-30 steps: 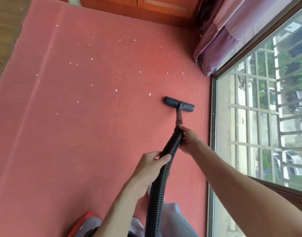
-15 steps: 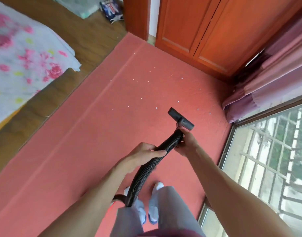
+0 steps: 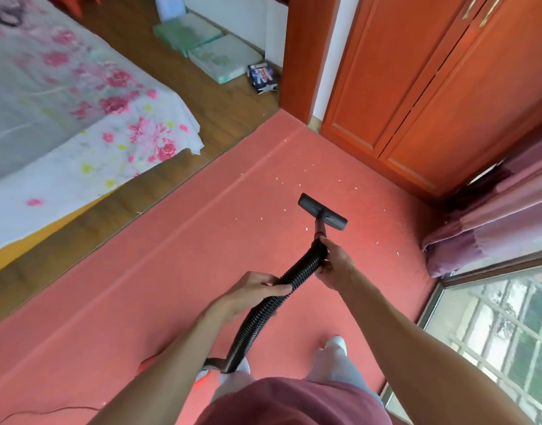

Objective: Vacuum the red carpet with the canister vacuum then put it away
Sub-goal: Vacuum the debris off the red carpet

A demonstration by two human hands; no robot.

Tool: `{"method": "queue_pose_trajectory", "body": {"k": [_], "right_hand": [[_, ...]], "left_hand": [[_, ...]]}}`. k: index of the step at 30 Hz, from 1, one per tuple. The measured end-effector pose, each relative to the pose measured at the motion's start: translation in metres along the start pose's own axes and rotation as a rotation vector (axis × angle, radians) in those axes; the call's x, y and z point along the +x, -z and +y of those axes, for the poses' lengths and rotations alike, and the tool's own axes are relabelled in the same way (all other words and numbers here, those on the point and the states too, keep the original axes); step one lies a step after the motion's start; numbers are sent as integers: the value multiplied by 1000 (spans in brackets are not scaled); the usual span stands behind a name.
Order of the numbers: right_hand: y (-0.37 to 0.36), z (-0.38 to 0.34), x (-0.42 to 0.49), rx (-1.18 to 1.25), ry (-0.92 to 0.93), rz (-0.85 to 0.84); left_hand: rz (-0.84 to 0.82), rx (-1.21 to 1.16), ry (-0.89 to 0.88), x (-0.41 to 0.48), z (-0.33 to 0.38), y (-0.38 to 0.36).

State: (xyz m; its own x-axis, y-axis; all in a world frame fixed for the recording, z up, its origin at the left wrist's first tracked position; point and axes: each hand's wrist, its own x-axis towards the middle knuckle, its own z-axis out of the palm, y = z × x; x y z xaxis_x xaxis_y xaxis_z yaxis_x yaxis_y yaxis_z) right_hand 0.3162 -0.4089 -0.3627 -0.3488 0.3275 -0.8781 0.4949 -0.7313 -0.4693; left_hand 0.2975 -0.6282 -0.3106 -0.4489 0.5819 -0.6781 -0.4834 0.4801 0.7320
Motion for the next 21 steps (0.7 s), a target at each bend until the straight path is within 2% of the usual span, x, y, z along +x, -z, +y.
{"method": "queue_pose_trajectory", "body": {"k": [5,12,21], "right_hand": [[52,-32,15,22,-21,-93],[124,-120,43,31,-47,-151],[152,-207,65,50,-15,-134]], "left_hand": [[30,-15,20,32,11,-53],[89,46,33,94,70,-132],[160,16,2,139,143,-168]]}}
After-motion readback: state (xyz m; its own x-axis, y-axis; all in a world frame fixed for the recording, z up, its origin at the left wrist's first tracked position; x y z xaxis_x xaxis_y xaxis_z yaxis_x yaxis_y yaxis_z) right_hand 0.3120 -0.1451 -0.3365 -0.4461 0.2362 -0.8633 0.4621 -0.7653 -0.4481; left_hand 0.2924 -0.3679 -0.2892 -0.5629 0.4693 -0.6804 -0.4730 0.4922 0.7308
